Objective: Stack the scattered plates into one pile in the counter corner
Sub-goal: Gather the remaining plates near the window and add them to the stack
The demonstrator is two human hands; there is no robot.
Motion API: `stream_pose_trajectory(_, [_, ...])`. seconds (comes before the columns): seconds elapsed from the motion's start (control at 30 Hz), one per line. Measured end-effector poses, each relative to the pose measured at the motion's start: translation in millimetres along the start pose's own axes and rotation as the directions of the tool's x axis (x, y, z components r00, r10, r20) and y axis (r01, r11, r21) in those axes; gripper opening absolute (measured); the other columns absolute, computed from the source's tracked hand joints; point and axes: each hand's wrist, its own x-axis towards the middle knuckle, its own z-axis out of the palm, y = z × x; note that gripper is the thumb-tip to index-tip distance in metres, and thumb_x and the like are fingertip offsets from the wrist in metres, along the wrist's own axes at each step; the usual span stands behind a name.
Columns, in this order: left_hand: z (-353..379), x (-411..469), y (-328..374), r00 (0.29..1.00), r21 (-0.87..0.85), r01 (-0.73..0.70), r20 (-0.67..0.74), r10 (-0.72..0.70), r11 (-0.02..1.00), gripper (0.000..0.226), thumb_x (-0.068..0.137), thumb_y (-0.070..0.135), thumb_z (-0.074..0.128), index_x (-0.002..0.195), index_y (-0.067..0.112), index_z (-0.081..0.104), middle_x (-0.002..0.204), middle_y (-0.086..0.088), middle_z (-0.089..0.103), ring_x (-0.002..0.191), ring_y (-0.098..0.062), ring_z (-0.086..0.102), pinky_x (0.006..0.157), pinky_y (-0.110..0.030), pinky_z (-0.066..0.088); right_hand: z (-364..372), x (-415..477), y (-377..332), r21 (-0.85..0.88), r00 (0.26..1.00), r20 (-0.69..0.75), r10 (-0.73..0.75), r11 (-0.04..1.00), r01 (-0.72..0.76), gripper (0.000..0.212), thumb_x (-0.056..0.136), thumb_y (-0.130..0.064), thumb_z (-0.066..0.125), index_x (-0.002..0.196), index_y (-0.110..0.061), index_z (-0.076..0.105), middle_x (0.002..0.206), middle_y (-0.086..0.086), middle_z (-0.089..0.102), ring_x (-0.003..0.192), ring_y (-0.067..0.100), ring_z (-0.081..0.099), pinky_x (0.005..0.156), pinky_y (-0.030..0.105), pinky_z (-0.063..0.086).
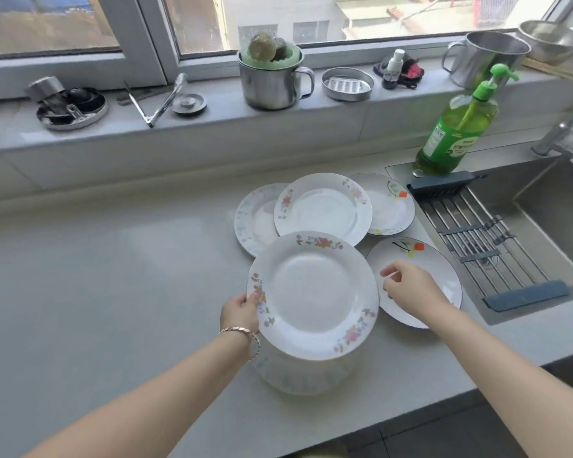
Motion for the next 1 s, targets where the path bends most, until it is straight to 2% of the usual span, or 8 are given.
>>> stream_pose_trajectory(0.17, [-75.2,-10.2,27.9,0.987,-0.183,-0.045,-0.158,0.016,0.982,0.030,0.091,0.020,0.058,0.062,0.011,0.054,0.067,-0.011,0.054,0.066,-0.021,0.049,0.062,-0.029,0.042,37.7,3.0,-49.1,-0.087,0.984,0.127,-0.124,0.987,0.136,0.020,0.085,-0.014,0.042,0.094,-0.023,0.057,0.086,-0.001,0.059,0.086,0.024,0.059,0.074,0.030,0.047])
stream_pose_trajectory(0.3, [-148.6,-25.7,39.9,0.956,-0.345,-0.111,-0.294,0.005,0.932,0.031,0.095,0.015,0.052,0.063,0.013,0.053,0.066,-0.005,0.053,0.057,-0.017,0.050,0.045,-0.019,0.049,82.9,-3.7,-108.0,-0.204,0.933,0.272,-0.234,0.934,0.294,0.027,0.085,-0.015,0.043,0.106,-0.018,0.060,0.093,0.000,0.058,0.081,0.019,0.053,0.072,0.027,0.044])
stream_pose_trajectory(0.43, [-239.2,-42.5,33.8,0.893,-0.487,-0.199,-0.448,-0.048,0.850,0.027,0.095,0.012,0.051,0.068,0.014,0.055,0.066,-0.003,0.060,0.058,-0.015,0.057,0.056,-0.026,0.051,136.9,-28.2,-177.8,-0.266,0.859,0.383,-0.340,0.850,0.455,0.030,0.087,-0.017,0.044,0.112,-0.016,0.061,0.106,0.004,0.064,0.084,0.018,0.052,0.075,0.028,0.045])
stream_pose_trajectory(0.5, [-289.9,-47.6,23.4,0.855,-0.534,-0.237,-0.512,-0.088,0.811,0.025,0.094,0.012,0.051,0.070,0.013,0.058,0.055,0.001,0.066,0.048,-0.010,0.062,0.050,-0.022,0.054,168.6,-46.0,-212.0,-0.268,0.816,0.427,-0.389,0.807,0.525,0.031,0.087,-0.016,0.045,0.112,-0.015,0.062,0.104,0.003,0.065,0.087,0.020,0.055,0.079,0.028,0.046])
stream_pose_trajectory(0.7, [-442.8,-67.2,-21.1,0.755,-0.597,-0.335,-0.633,-0.172,0.729,0.028,0.095,0.009,0.048,0.070,0.016,0.059,0.073,-0.002,0.059,0.055,-0.011,0.062,0.042,-0.017,0.052,273.3,-111.8,-303.8,-0.295,0.713,0.526,-0.464,0.687,0.664,0.032,0.085,-0.014,0.044,0.111,-0.017,0.062,0.095,0.001,0.062,0.099,0.023,0.060,0.075,0.025,0.043])
stream_pose_trajectory(0.83, [-540.0,-87.3,-50.0,0.695,-0.571,-0.325,-0.685,-0.218,0.754,0.025,0.094,0.009,0.051,0.070,0.011,0.059,0.074,-0.006,0.059,0.066,-0.020,0.056,0.064,-0.035,0.057,338.9,-156.6,-357.8,-0.265,0.666,0.583,-0.466,0.666,0.698,0.024,0.086,-0.015,0.045,0.103,-0.020,0.062,0.089,-0.001,0.060,0.080,0.018,0.057,0.071,0.024,0.044])
stream_pose_trajectory(0.93, [-604.2,-96.0,-73.3,0.642,-0.531,-0.306,-0.728,-0.240,0.790,0.021,0.090,0.014,0.057,0.071,0.008,0.064,0.064,-0.005,0.062,0.074,-0.024,0.058,0.086,-0.047,0.052,379.7,-183.2,-388.2,-0.260,0.639,0.611,-0.467,0.644,0.720,0.017,0.085,-0.014,0.045,0.084,-0.029,0.054,0.088,-0.002,0.061,0.083,0.020,0.060,0.079,0.028,0.049])
stream_pose_trajectory(1.0, [-635.8,-96.5,-85.5,0.608,-0.510,-0.285,-0.751,-0.258,0.812,0.026,0.078,0.025,0.064,0.087,0.001,0.068,0.061,-0.004,0.059,0.086,-0.026,0.056,0.098,-0.053,0.047,402.0,-195.6,-401.2,-0.256,0.629,0.630,-0.455,0.643,0.722,0.024,0.084,-0.012,0.045,0.074,-0.034,0.048,0.087,-0.002,0.061,0.086,0.021,0.062,0.079,0.029,0.050])
